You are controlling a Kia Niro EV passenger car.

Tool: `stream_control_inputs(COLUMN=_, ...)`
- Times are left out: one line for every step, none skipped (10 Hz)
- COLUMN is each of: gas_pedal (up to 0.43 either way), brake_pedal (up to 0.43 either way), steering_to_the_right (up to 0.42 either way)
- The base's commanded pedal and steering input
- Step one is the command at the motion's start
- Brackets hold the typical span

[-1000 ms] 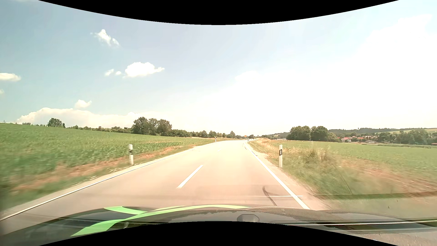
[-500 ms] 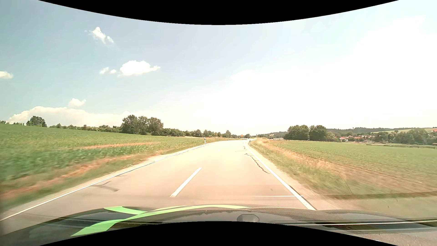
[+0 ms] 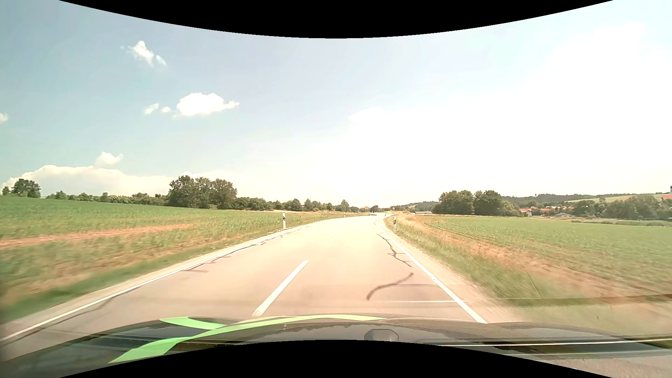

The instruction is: Follow the waypoints while adhering to traffic rules and regulations

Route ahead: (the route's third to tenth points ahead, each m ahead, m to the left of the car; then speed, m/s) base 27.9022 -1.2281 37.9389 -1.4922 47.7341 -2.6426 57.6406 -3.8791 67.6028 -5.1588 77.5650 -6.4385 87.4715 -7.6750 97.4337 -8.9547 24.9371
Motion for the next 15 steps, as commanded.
stream_control_inputs(gas_pedal=0.240, brake_pedal=0.000, steering_to_the_right=0.011)
stream_control_inputs(gas_pedal=0.240, brake_pedal=0.000, steering_to_the_right=0.011)
stream_control_inputs(gas_pedal=0.220, brake_pedal=0.000, steering_to_the_right=0.011)
stream_control_inputs(gas_pedal=0.157, brake_pedal=0.000, steering_to_the_right=0.011)
stream_control_inputs(gas_pedal=0.157, brake_pedal=0.000, steering_to_the_right=0.010)
stream_control_inputs(gas_pedal=0.150, brake_pedal=0.000, steering_to_the_right=0.009)
stream_control_inputs(gas_pedal=0.150, brake_pedal=0.000, steering_to_the_right=0.008)
stream_control_inputs(gas_pedal=0.150, brake_pedal=0.000, steering_to_the_right=0.008)
stream_control_inputs(gas_pedal=0.157, brake_pedal=0.000, steering_to_the_right=0.008)
stream_control_inputs(gas_pedal=0.157, brake_pedal=0.000, steering_to_the_right=0.010)
stream_control_inputs(gas_pedal=0.150, brake_pedal=0.000, steering_to_the_right=0.012)
stream_control_inputs(gas_pedal=0.118, brake_pedal=0.000, steering_to_the_right=0.012)
stream_control_inputs(gas_pedal=0.110, brake_pedal=0.000, steering_to_the_right=0.012)
stream_control_inputs(gas_pedal=0.087, brake_pedal=0.000, steering_to_the_right=0.012)
stream_control_inputs(gas_pedal=0.059, brake_pedal=0.000, steering_to_the_right=0.012)
